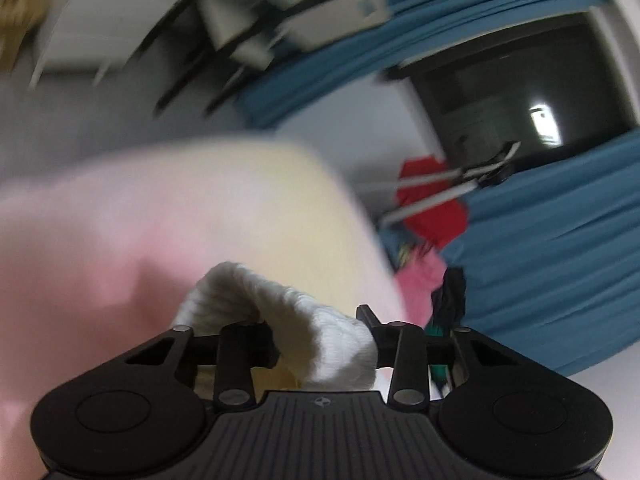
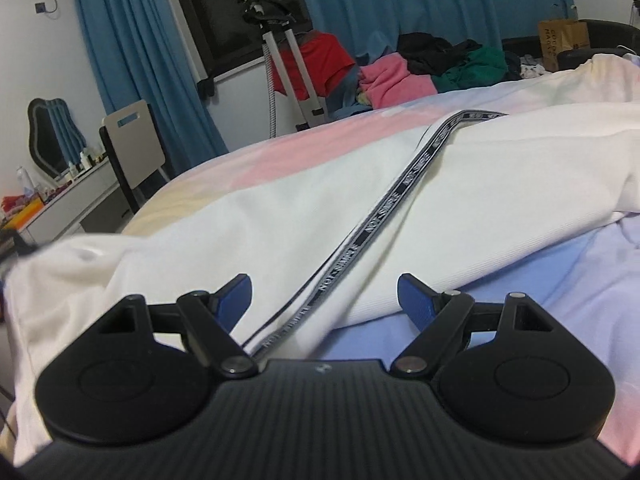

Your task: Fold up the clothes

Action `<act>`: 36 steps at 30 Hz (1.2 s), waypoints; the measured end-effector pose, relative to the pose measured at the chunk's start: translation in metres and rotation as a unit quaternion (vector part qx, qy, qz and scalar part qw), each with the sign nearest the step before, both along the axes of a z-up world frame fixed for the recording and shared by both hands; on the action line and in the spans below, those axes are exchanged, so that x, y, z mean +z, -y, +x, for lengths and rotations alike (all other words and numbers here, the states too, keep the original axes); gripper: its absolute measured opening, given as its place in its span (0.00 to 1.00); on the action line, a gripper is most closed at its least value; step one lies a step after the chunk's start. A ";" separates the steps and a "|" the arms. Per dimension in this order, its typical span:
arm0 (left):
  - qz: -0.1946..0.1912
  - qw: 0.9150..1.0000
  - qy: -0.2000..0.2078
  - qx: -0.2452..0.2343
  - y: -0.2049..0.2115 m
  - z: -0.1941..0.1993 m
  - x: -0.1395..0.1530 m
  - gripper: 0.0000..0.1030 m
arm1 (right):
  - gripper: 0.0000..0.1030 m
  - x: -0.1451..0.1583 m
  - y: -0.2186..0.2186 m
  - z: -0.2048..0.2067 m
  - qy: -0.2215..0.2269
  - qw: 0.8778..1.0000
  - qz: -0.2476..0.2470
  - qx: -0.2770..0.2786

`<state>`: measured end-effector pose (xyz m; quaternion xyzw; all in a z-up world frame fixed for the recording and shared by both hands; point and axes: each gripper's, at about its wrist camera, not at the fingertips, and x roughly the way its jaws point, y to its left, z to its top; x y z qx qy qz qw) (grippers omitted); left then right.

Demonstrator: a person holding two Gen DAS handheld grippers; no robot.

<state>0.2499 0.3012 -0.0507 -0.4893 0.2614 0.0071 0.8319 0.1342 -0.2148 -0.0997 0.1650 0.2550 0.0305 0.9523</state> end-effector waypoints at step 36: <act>0.265 0.952 -0.148 -0.032 0.025 0.032 0.031 1.00 | 0.79 -0.005 0.004 0.018 0.031 0.999 -0.003 -0.004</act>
